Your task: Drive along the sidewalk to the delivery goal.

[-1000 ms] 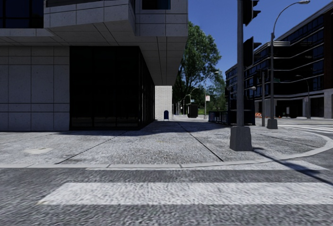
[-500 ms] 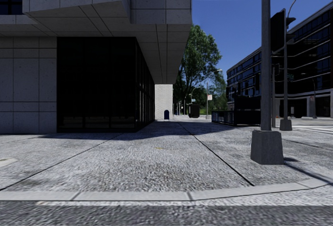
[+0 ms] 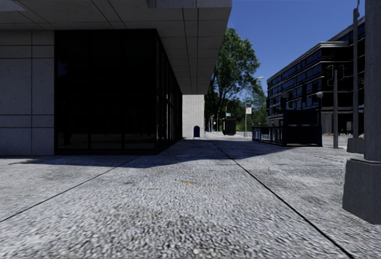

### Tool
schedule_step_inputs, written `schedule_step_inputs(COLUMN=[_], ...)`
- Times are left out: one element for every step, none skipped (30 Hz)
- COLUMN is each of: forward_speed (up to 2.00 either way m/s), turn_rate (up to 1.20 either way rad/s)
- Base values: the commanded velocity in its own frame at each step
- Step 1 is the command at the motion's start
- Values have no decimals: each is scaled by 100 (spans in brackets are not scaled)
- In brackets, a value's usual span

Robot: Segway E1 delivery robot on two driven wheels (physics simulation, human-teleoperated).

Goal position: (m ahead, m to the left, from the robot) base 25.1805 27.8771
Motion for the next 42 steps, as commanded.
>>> schedule_step_inputs(forward_speed=[179,164,156,139,139,134,133,133,133,132,132,132,132,132,132,132,132,132,132,132,132,132,132,133,133,133,134,137,141,146,146,148,148,149,149,150,150,150,150,150,150,150], turn_rate=[30,30,31,34,34,36,37,38,38,39,40,40,40,40,40,40,41,41,44,45,46,46,46,46,46,46,46,47,48,49,49,49,49,49,49,49,49,49,49,50,51,51])
